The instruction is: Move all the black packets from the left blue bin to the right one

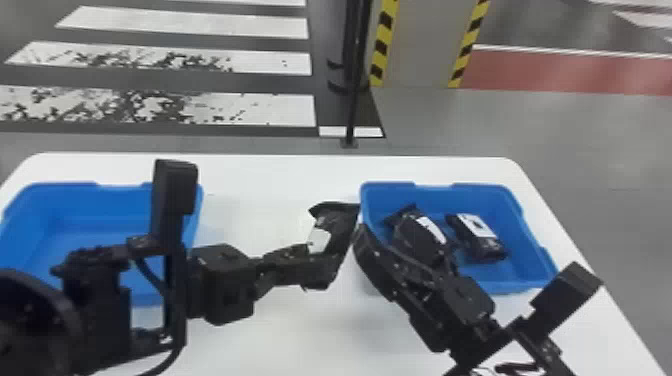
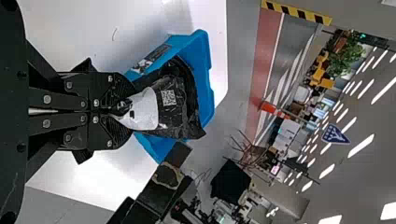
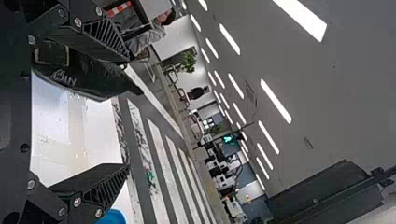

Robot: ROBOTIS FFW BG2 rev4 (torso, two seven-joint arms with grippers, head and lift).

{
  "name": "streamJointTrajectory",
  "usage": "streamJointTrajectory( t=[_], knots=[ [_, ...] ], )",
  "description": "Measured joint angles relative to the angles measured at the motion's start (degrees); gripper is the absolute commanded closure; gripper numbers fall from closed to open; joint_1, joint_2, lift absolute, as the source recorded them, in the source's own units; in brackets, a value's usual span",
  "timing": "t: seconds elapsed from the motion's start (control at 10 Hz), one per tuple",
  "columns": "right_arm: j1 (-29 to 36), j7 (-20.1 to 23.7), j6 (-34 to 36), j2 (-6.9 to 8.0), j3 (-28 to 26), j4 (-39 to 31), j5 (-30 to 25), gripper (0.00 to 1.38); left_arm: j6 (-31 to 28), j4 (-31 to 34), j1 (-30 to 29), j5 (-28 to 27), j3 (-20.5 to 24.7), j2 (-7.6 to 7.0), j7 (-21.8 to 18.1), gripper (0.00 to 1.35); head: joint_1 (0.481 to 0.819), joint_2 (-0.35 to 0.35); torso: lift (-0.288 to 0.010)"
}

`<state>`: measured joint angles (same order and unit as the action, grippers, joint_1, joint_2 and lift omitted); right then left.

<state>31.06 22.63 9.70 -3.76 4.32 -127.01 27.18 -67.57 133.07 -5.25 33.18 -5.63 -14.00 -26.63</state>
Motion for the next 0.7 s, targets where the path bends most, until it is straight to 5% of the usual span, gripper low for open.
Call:
streamJointTrajectory(
  t=[0.2, 0.4, 0.7],
  knots=[
    [-1.7, 0.1, 0.1, -0.41, 2.2, 1.2, 0.6, 0.40, 0.0, -0.7, 0.8, 1.0, -2.2, -0.09, -0.1, 1.21, 0.695, -0.107, -0.185],
    [-3.0, 0.1, 0.9, -0.43, 2.5, 3.3, 2.5, 1.19, 0.3, -0.8, 1.1, 2.0, -3.5, -0.15, -0.2, 1.21, 0.695, -0.117, -0.185],
    [-2.9, 0.4, 0.2, -0.34, 2.6, 5.7, 7.6, 1.28, 0.5, -0.8, 0.7, 2.1, -3.0, -0.16, -0.2, 1.20, 0.695, -0.114, -0.185]
  ],
)
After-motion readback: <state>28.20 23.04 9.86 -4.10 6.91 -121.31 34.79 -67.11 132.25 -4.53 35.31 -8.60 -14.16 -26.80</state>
